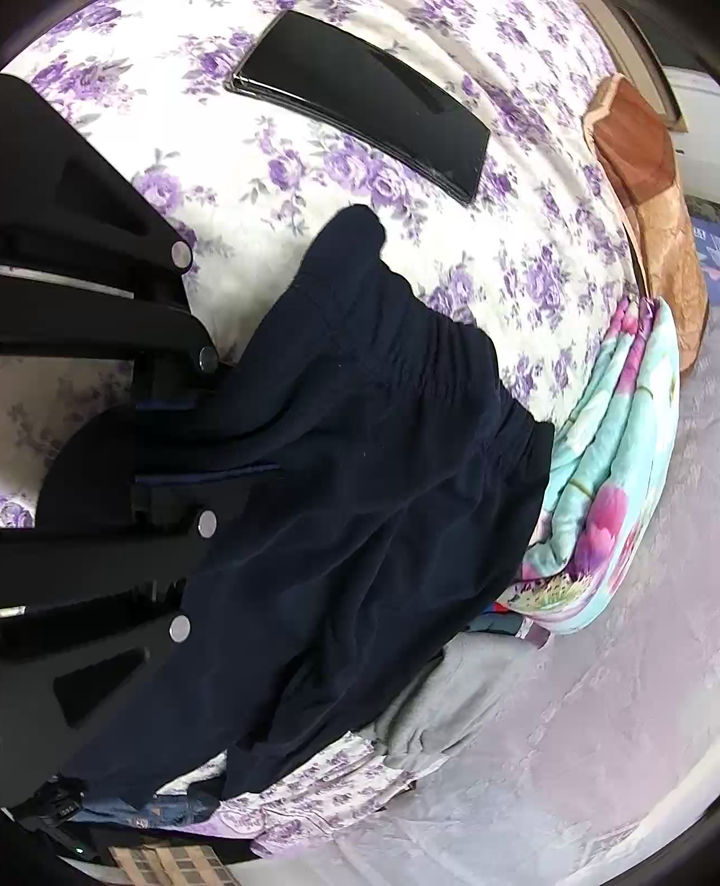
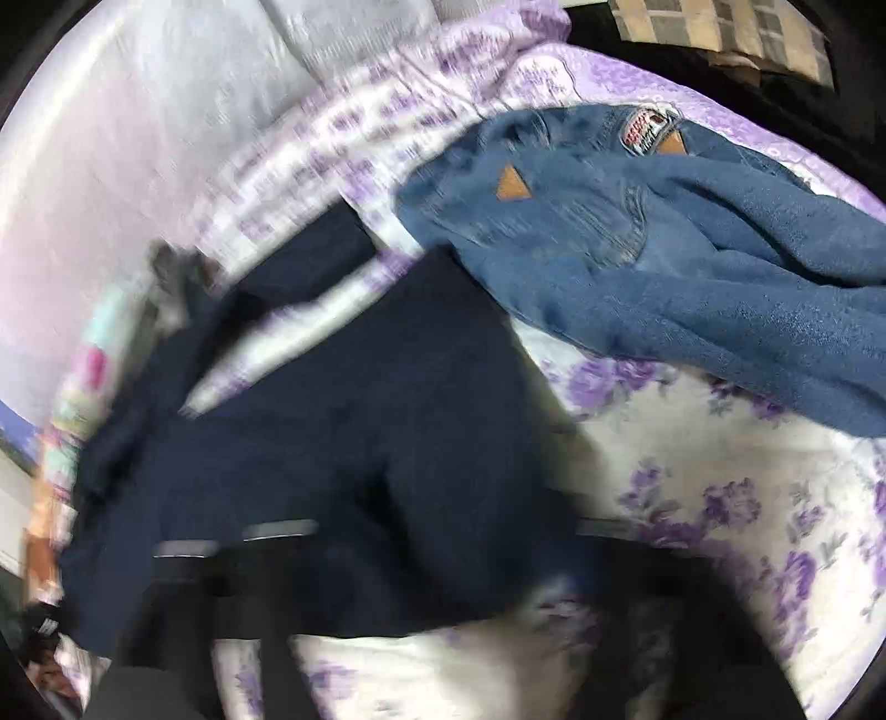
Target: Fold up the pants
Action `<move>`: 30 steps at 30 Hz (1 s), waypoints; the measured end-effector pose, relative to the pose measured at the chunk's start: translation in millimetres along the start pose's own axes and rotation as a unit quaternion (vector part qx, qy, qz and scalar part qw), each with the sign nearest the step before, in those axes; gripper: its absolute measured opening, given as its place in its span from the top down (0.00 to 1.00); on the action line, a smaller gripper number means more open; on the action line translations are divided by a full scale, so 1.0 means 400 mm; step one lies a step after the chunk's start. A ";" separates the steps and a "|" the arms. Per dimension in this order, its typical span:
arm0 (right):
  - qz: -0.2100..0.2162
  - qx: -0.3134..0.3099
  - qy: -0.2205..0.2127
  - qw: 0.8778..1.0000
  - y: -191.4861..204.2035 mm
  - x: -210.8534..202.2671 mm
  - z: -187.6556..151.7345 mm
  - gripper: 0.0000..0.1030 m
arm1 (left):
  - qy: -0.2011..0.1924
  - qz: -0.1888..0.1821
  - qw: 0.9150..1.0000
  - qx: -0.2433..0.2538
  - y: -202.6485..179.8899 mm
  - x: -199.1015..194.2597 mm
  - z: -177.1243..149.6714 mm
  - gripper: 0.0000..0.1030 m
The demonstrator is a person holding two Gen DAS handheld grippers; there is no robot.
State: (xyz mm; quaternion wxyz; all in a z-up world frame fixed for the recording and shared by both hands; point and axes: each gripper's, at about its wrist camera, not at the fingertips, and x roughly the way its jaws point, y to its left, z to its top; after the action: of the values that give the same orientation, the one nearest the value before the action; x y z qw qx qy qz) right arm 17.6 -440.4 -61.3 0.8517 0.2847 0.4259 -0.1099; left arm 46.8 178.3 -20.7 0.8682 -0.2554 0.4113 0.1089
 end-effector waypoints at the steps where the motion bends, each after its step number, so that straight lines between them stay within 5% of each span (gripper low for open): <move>1: 0.021 0.007 0.001 1.000 -0.007 -0.008 0.001 0.85 | -0.002 -0.001 1.000 0.001 -0.003 -0.003 -0.001 0.88; 7: 0.061 -0.022 -0.053 0.996 0.009 -0.205 -0.016 0.87 | -0.038 -0.037 0.999 -0.006 0.014 -0.141 0.005 0.89; 9: 0.043 -0.042 -0.056 0.997 0.013 -0.272 -0.036 0.87 | -0.079 -0.028 0.996 0.022 0.004 -0.233 -0.010 0.89; 12: 0.014 -0.042 -0.021 0.999 -0.025 -0.289 -0.062 0.84 | -0.085 -0.003 0.995 0.057 0.007 -0.286 -0.025 0.88; 13: -0.010 -0.048 0.004 0.999 -0.052 -0.278 -0.086 0.81 | -0.076 0.009 0.995 0.063 0.016 -0.280 -0.032 0.88; 15: -0.076 -0.067 0.045 0.994 -0.081 -0.234 -0.118 0.58 | -0.042 0.041 0.995 0.077 0.035 -0.233 -0.049 0.78; 16: -0.135 -0.067 0.047 0.987 -0.104 -0.218 -0.130 0.54 | -0.007 0.073 0.994 0.078 0.058 -0.188 -0.061 0.74; 18: -0.185 -0.065 0.015 0.980 -0.120 -0.235 -0.126 0.44 | 0.062 0.083 0.993 0.052 0.109 -0.128 -0.076 0.71; 20: -0.254 -0.062 -0.054 0.964 -0.108 -0.285 -0.101 0.38 | 0.044 0.101 0.993 0.030 0.142 -0.144 -0.076 0.53; 22: -0.206 -0.066 -0.108 0.970 -0.069 -0.320 -0.072 0.33 | -0.011 0.166 0.985 0.043 0.141 -0.193 -0.056 0.38; 24: -0.128 -0.092 -0.103 0.982 -0.019 -0.304 -0.063 0.29 | -0.086 0.185 0.978 0.051 0.136 -0.262 -0.027 0.23; 27: -0.049 -0.138 -0.016 0.989 0.061 -0.173 -0.084 0.29 | -0.118 0.119 0.986 0.025 0.125 -0.292 0.010 0.22; 28: -0.047 -0.149 0.018 0.988 0.071 -0.124 -0.091 0.28 | -0.116 0.100 0.988 0.024 0.113 -0.282 0.016 0.21; 29: -0.090 -0.175 0.070 0.978 0.084 -0.045 -0.105 0.27 | -0.109 0.077 0.991 0.032 0.091 -0.259 0.020 0.14; 30: -0.109 -0.198 0.057 0.972 0.105 -0.041 -0.113 0.23 | -0.095 0.061 0.992 0.049 0.071 -0.224 0.022 0.09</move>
State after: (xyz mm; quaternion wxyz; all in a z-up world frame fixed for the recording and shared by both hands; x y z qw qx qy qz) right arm -4.4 -381.0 -53.6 0.8483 0.0682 0.5156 -0.0990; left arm -15.9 209.0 42.8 0.9067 -0.1751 0.3464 0.1649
